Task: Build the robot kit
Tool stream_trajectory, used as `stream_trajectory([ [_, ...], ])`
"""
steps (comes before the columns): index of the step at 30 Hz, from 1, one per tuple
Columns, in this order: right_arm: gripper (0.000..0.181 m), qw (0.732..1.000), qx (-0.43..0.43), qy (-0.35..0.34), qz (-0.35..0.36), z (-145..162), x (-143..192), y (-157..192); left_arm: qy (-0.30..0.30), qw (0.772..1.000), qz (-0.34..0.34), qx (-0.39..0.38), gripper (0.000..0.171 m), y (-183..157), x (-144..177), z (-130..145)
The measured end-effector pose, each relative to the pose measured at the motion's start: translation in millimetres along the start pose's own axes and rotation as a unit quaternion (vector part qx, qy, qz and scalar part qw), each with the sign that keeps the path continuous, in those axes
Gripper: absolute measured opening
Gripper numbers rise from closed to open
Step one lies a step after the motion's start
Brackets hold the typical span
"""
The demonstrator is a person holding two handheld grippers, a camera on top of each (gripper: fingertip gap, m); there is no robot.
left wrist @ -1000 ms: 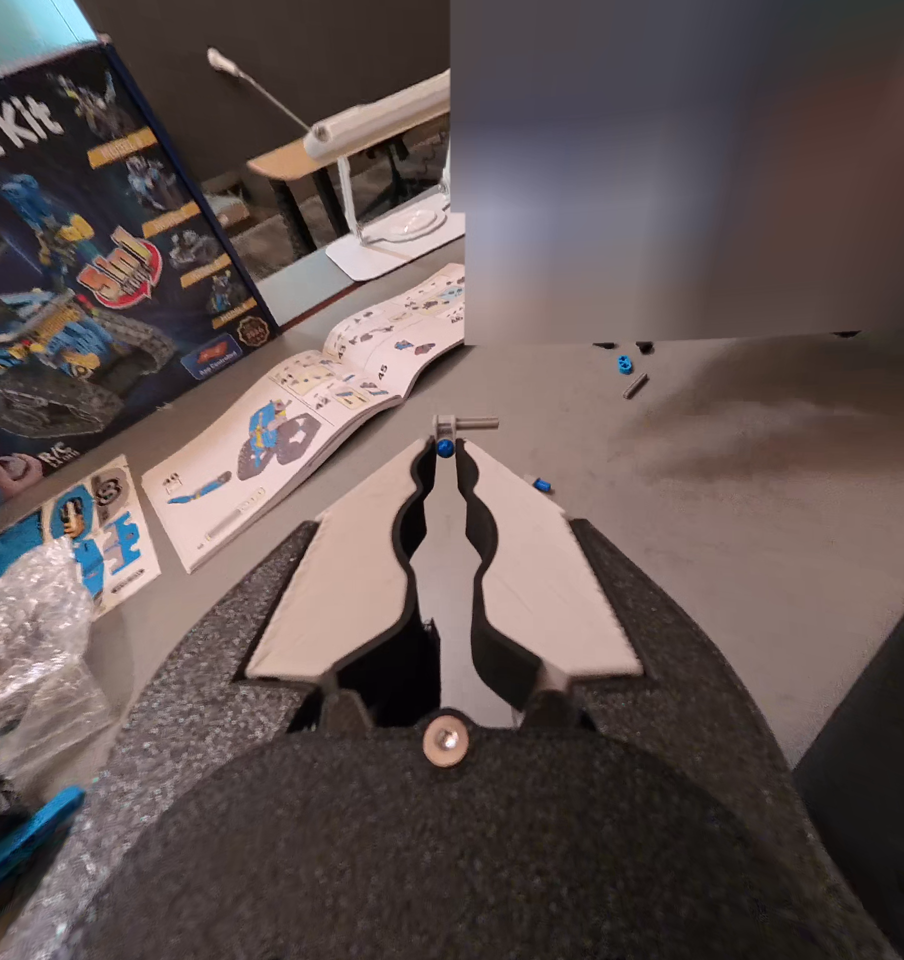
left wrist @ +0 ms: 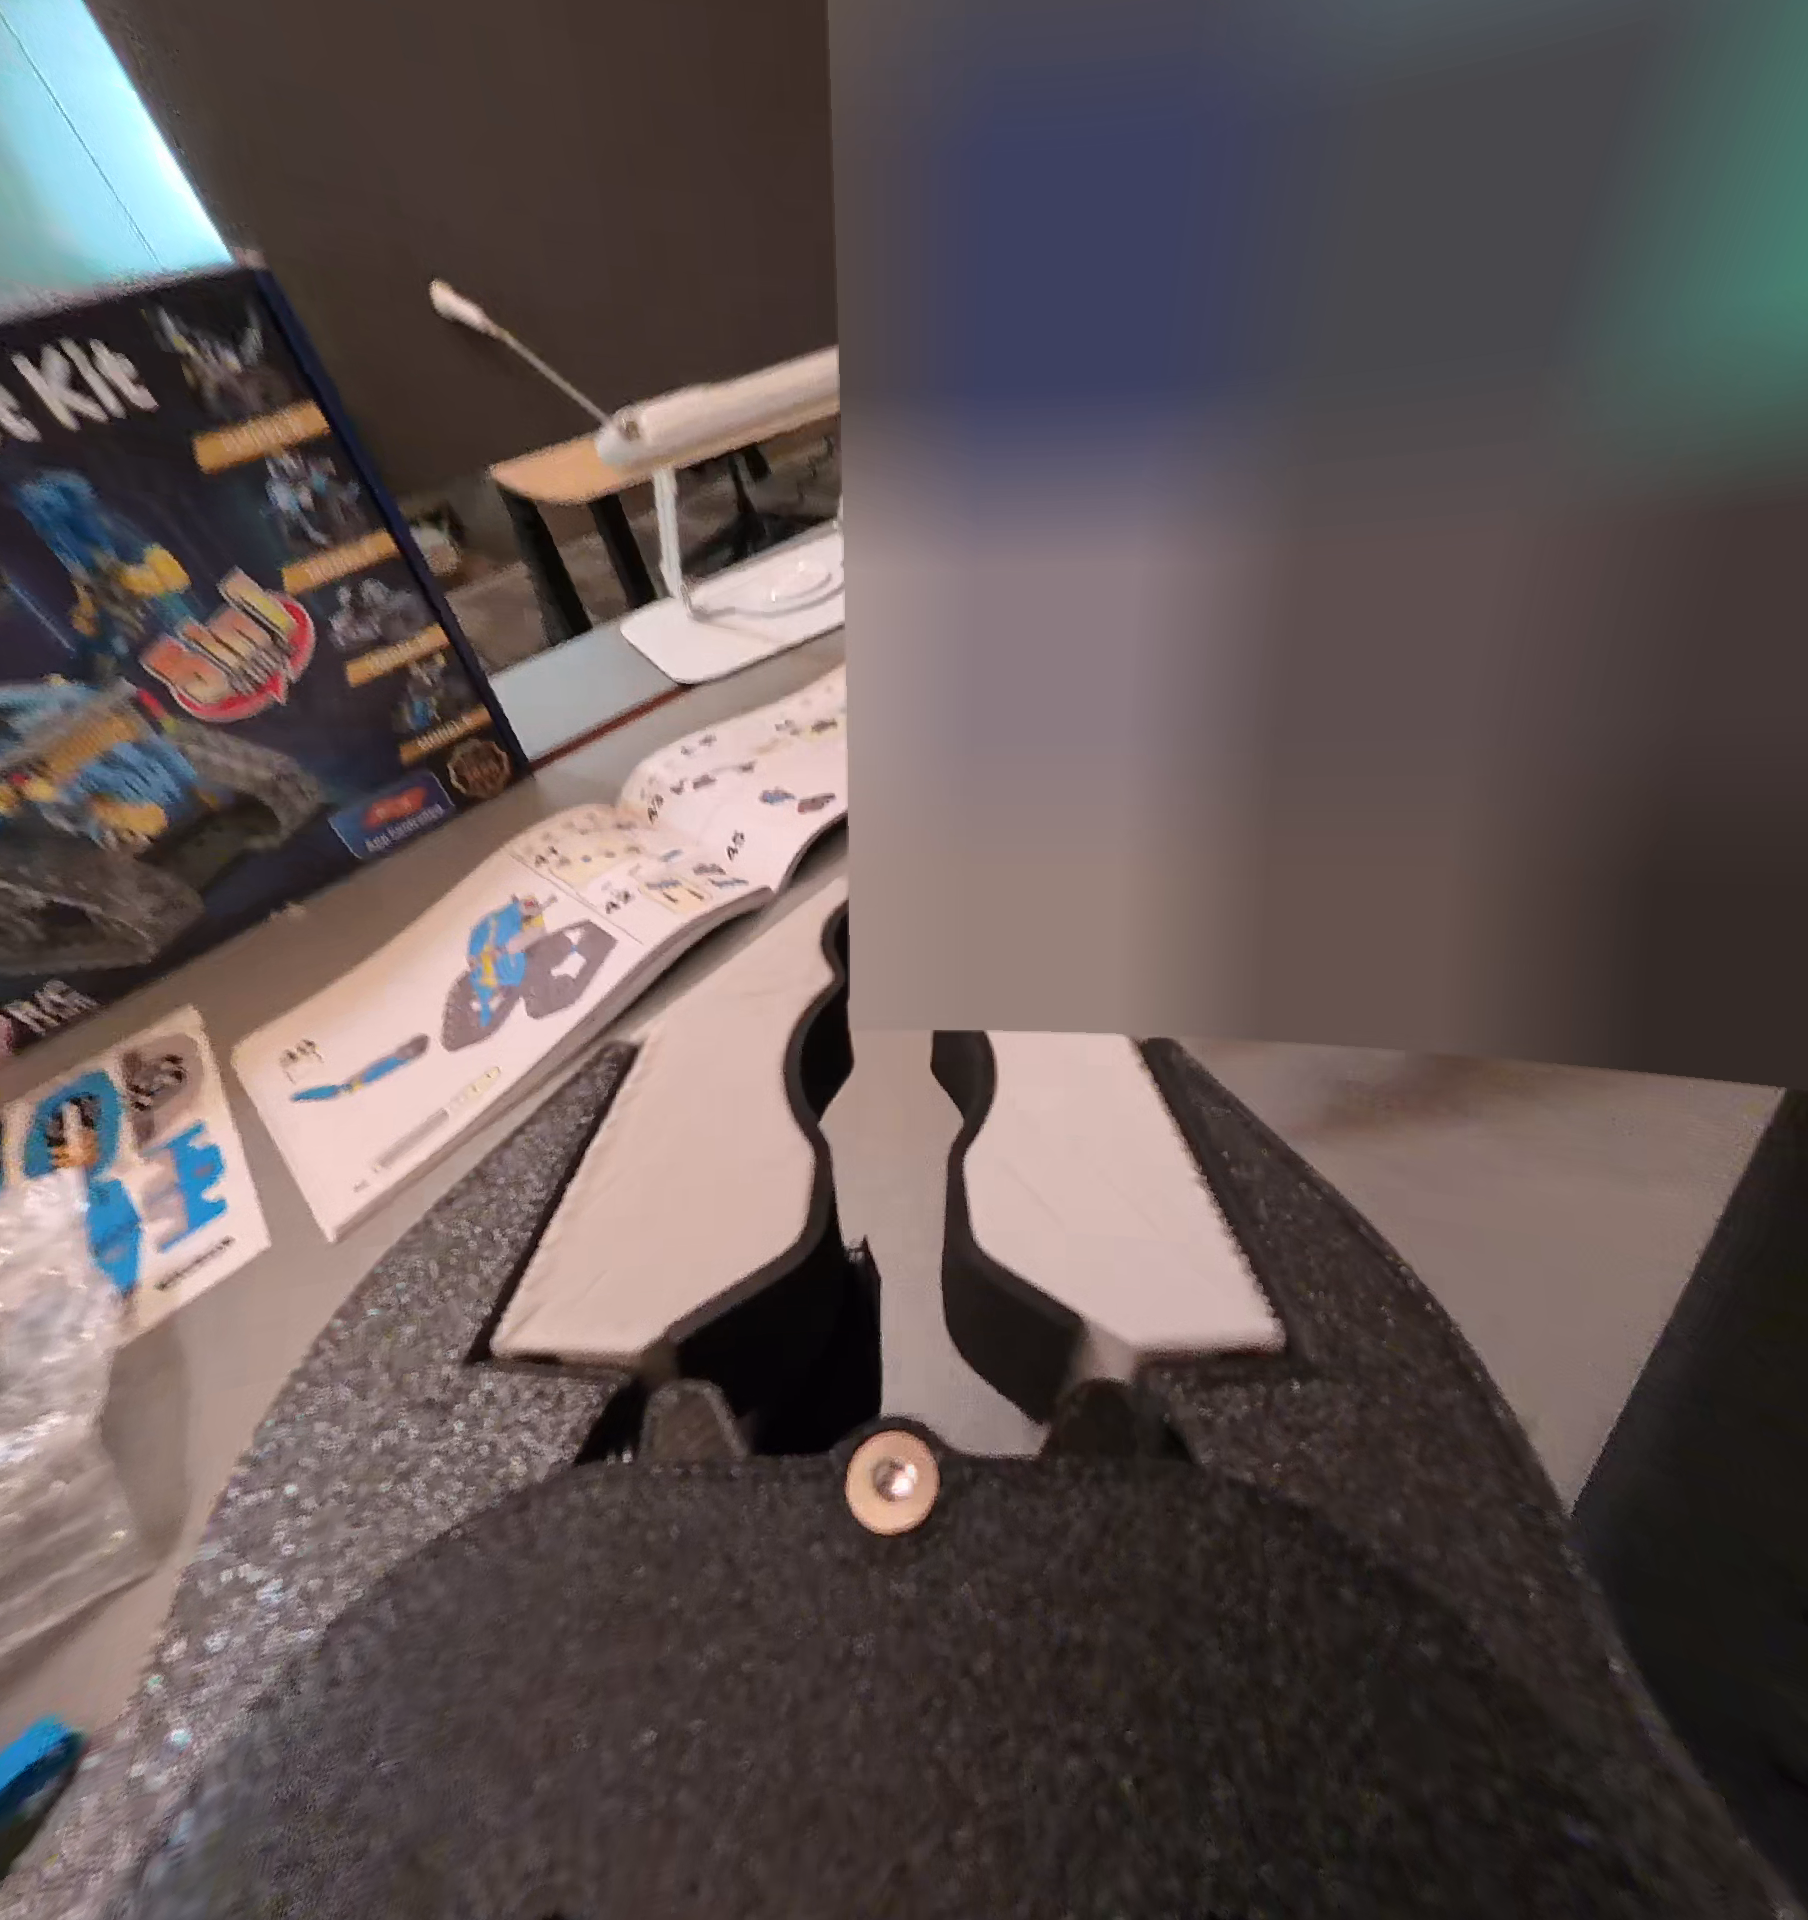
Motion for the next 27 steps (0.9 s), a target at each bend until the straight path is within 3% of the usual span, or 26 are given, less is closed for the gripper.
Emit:
stream_trajectory([
  [1, 0.022, 0.999, 0.038, 0.005, 0.006, 0, 0, 4, -0.011, 1.0, -0.006, -0.014, 0.007, -2, 4, -4],
  [3, 0.022, 0.996, 0.091, 0.02, -0.007, 2, -3, 14, -0.027, 0.998, -0.018, -0.046, 0.006, -6, 6, -12],
  [7, 0.026, 0.994, 0.009, -0.05, -0.093, -12, -19, 51, -0.016, 0.992, -0.058, -0.111, 0.007, -9, 3, -15],
  [13, 0.022, 0.99, 0.109, -0.089, -0.02, -24, -20, 60, -0.023, 0.992, -0.078, -0.097, 0.006, 2, 7, -15],
  [24, 0.005, 0.992, 0.075, -0.092, -0.042, -24, -15, 47, -0.006, 0.978, -0.079, -0.191, 0.007, -13, 2, -13],
  [27, 0.004, 0.99, 0.106, -0.088, -0.021, -25, -13, 46, 0.0, 0.986, -0.058, -0.158, 0.008, -14, -1, -8],
])
Point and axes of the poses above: each gripper's, where its closed fingertips meet, x back along the fingers, z out of its underside, y = z × x across the jaws, the point moved 5 cm from there along x, back along the fingers, and after that the axes turned 8 degrees about -x, right-handed, at the moved point
